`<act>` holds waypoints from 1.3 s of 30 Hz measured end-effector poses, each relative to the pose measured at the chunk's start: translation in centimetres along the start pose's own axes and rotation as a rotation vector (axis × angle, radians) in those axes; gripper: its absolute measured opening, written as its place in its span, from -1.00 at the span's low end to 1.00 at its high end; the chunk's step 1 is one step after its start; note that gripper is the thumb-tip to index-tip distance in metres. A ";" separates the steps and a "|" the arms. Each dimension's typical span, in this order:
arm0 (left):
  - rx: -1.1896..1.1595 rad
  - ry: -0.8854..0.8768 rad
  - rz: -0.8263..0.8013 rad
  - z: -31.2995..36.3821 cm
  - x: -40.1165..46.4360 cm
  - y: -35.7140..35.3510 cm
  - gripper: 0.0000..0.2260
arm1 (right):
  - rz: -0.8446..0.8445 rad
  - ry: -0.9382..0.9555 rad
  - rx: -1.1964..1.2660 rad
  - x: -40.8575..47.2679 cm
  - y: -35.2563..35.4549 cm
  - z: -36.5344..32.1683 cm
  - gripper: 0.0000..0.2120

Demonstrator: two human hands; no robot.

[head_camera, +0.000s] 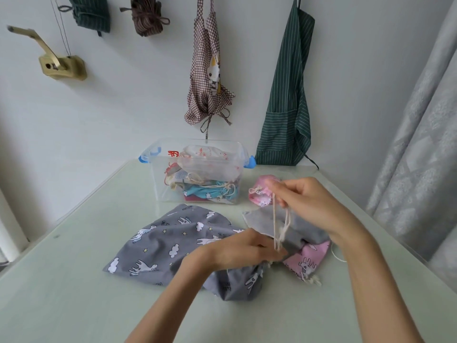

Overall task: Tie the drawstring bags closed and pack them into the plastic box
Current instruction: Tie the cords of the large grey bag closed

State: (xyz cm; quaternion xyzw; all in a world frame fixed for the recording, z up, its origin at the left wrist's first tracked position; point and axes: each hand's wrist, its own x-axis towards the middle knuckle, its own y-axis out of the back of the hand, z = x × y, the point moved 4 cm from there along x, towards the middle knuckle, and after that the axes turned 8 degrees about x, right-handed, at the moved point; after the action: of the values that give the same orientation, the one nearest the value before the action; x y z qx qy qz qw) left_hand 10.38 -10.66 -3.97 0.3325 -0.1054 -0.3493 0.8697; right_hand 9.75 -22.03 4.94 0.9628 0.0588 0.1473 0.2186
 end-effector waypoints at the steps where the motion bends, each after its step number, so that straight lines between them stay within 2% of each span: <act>1: 0.048 -0.023 -0.002 0.2 0.0 -0.4 -0.69 | -0.029 0.069 0.015 0.2 -1.0 -0.6 -0.63; 2: 0.080 -0.045 0.008 0.3 0.0 -0.6 -0.70 | -0.096 0.131 0.009 0.2 -2.3 -1.2 -0.66; 4: 0.064 -0.028 0.032 0.0 0.0 -0.5 -0.67 | -0.256 0.205 -0.006 0.2 -4.7 -1.8 -0.58; 5: 0.031 -0.003 0.041 -0.1 -0.1 -0.2 -0.65 | -0.263 0.215 0.009 0.3 -5.0 -1.8 -0.54; 6: -0.013 0.013 0.042 -0.1 -0.2 0.1 -0.65 | -0.208 0.216 0.014 0.5 -4.8 -1.5 -0.53; 8: -0.112 0.018 0.030 -0.2 -0.6 0.9 -0.67 | 0.041 0.188 -0.042 0.9 -3.0 -0.4 -0.59; 9: -0.161 0.018 0.029 -0.2 -0.8 1.3 -0.69 | 0.146 0.132 -0.087 1.1 -1.8 0.5 -0.64; 10: -0.198 0.014 0.032 -0.1 -1.0 1.7 -0.70 | 0.175 0.040 -0.133 1.2 -0.8 1.4 -0.66; 12: -0.234 0.007 0.046 -0.2 -1.2 2.3 -0.72 | 0.047 -0.190 -0.170 1.1 -0.1 3.2 -0.60; 14: -0.248 0.004 0.054 -0.2 -1.4 2.6 -0.75 | -0.073 -0.333 -0.165 0.8 -0.4 4.3 -0.53; 19: -0.262 0.009 0.074 -0.2 -1.5 2.8 -0.72 | -0.109 -0.345 -0.193 1.1 -1.6 4.9 -0.50; 25: -0.268 0.010 0.070 -0.2 -1.4 2.8 -0.74 | -0.175 -0.321 -0.202 1.0 -2.0 5.0 -0.67; 27: -0.264 0.020 0.091 0.0 -1.4 2.9 -0.75 | -0.091 -0.319 -0.028 1.2 -2.2 4.7 -0.73; 31: -0.446 0.128 0.265 0.2 -1.5 4.5 -0.74 | -0.129 -0.375 0.832 1.9 -3.3 4.6 -0.72; 34: -0.513 0.221 0.385 -0.5 -2.0 5.6 -0.74 | -0.004 -0.408 1.199 2.1 -1.7 5.1 -0.65; 36: -0.507 0.250 0.432 -1.0 -2.4 6.2 -0.75 | 0.211 -0.423 1.272 2.1 0.4 6.6 -0.61; 37: -0.506 0.255 0.444 -1.3 -2.6 6.3 -0.74 | 0.307 -0.432 1.226 1.9 1.5 7.3 -0.63; 39: -0.483 0.252 0.448 -1.7 -2.9 6.5 -0.71 | 0.442 -0.443 0.896 1.4 3.3 8.3 -0.83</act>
State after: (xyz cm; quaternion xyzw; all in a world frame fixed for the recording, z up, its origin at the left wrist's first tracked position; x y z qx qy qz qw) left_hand 12.44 -4.34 -0.84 0.1261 0.0181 -0.1212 0.9844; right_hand 13.77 -28.13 -0.38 0.9592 -0.1353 -0.0560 -0.2419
